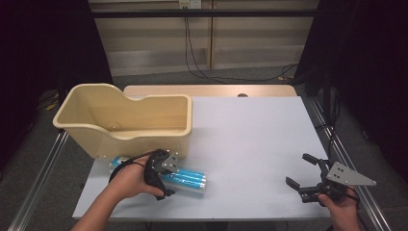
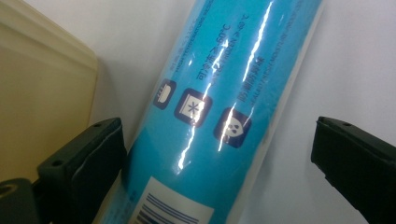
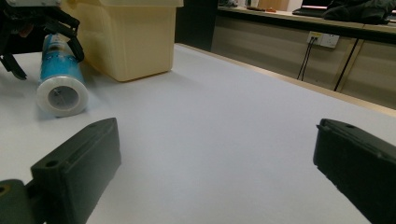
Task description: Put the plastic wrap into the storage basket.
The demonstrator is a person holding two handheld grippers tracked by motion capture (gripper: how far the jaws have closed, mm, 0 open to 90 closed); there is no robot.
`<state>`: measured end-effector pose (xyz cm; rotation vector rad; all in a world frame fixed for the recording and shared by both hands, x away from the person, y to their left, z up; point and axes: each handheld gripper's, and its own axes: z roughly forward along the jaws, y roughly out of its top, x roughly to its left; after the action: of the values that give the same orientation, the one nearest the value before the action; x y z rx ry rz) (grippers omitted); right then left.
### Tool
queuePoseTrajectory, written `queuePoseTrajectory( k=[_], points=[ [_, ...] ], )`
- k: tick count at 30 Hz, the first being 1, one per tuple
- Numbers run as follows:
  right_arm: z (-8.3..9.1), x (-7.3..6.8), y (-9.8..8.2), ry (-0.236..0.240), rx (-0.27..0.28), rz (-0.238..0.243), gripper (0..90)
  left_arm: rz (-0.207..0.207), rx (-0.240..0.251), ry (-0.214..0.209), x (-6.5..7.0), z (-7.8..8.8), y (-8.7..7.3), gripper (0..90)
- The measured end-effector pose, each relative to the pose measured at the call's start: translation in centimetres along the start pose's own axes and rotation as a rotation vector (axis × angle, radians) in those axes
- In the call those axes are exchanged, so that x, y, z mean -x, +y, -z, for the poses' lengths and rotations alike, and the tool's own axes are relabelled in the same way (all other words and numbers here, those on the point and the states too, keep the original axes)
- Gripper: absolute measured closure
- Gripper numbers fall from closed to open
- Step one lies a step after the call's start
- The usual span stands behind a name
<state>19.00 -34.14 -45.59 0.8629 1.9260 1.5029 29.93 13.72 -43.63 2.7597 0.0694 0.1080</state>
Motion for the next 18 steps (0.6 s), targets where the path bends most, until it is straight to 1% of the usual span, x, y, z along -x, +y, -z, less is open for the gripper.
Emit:
queuePoseTrajectory(
  k=[1,3,4,5,6,8,9,10,11,12,13,14,16,17,18],
  points=[
    [0.0,0.0,0.0,0.0,-0.001,0.0,0.6,-0.008,-0.015,-0.002,-0.1,-0.2,0.0,4.9],
    [0.0,0.0,0.0,-0.001,-0.001,0.001,0.6,-0.001,-0.02,-0.008,-0.1,-0.3,0.0,5.5],
    [0.0,0.0,0.0,-0.001,-0.002,0.001,0.6,-0.015,-0.036,-0.012,-0.2,-0.4,0.0,6.1],
    [0.0,0.0,0.0,-0.001,-0.002,0.001,0.6,-0.015,-0.036,-0.012,-0.2,-0.4,0.0,6.6],
    [-0.1,0.0,-0.1,-0.001,-0.003,-0.001,0.6,-0.015,-0.049,-0.017,-0.3,-0.5,0.0,7.5],
    [-0.1,0.0,-0.1,0.003,-0.006,0.003,0.6,-0.038,-0.067,-0.019,-0.6,-0.6,0.0,9.4],
    [-0.1,0.0,-0.1,0.003,-0.007,0.003,0.6,-0.038,-0.067,-0.019,-0.6,-0.6,0.0,9.9],
    [-0.1,0.0,-0.1,0.003,-0.007,0.003,0.6,-0.044,-0.08,-0.021,-0.7,-0.6,0.0,9.9],
    [-0.1,0.0,-0.1,0.003,-0.008,0.003,0.6,-0.051,-0.107,-0.024,-0.9,-0.9,0.0,11.4],
    [-0.1,-0.1,-0.1,0.003,-0.008,0.0,0.6,-0.051,-0.107,-0.024,-0.9,-0.9,0.0,11.8],
    [-0.1,-0.1,-0.1,0.003,-0.008,-0.001,0.6,-0.066,-0.131,-0.016,-0.9,-1.1,0.0,12.9],
    [-0.1,-0.1,-0.1,0.004,-0.009,-0.002,0.6,-0.07,-0.145,-0.019,-0.9,-1.3,0.0,13.6],
    [0.0,0.0,-0.1,0.006,-0.01,0.004,0.6,-0.075,-0.153,-0.016,-0.9,-1.5,0.0,15.4],
    [0.0,0.0,-0.1,0.007,-0.01,0.006,0.6,-0.088,-0.17,-0.016,-1.0,-1.6,0.1,15.4],
    [0.0,0.0,-0.1,0.005,-0.011,0.004,0.6,-0.079,-0.171,-0.021,-1.0,-1.7,0.1,15.8]
  ],
)
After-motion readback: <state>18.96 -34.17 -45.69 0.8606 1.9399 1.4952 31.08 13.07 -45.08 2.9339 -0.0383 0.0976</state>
